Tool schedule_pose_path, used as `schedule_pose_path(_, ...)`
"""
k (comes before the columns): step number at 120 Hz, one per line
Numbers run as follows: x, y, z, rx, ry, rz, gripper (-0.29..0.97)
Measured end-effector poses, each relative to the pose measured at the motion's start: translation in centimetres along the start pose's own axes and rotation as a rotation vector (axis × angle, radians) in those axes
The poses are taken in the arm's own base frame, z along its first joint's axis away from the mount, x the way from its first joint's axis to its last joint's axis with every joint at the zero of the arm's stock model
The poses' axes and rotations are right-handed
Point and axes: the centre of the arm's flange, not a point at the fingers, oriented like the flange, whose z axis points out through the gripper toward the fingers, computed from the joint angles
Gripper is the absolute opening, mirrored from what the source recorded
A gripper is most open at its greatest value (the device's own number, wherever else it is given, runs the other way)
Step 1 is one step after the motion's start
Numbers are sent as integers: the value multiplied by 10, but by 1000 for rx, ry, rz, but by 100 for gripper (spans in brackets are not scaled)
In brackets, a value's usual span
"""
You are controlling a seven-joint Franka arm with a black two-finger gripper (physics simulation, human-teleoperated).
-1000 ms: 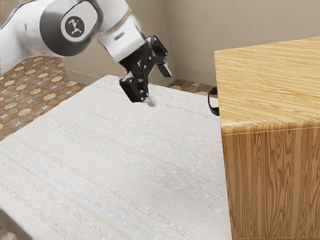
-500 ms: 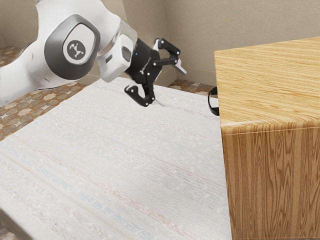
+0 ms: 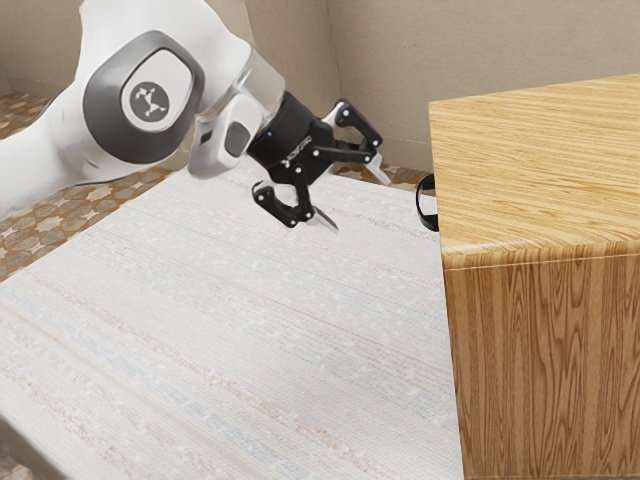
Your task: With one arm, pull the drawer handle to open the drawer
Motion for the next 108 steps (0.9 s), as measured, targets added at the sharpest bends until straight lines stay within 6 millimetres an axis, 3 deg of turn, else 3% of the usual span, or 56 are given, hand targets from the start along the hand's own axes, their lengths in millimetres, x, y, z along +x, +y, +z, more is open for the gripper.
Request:
schedule_pose_path(18, -7, -14, -17, 52, -12, 57, 42)
schedule_pose_path(42, -20, -23, -1, 57, -1, 102, 31)
schedule_pose_path(68, -9, -29, 12, 69, 66, 132, 27)
schedule_pose_path(87, 4, -34, 28, 61, 111, 161, 33)
schedule_pose_path(108, -5, -29, 28, 59, 110, 160, 34)
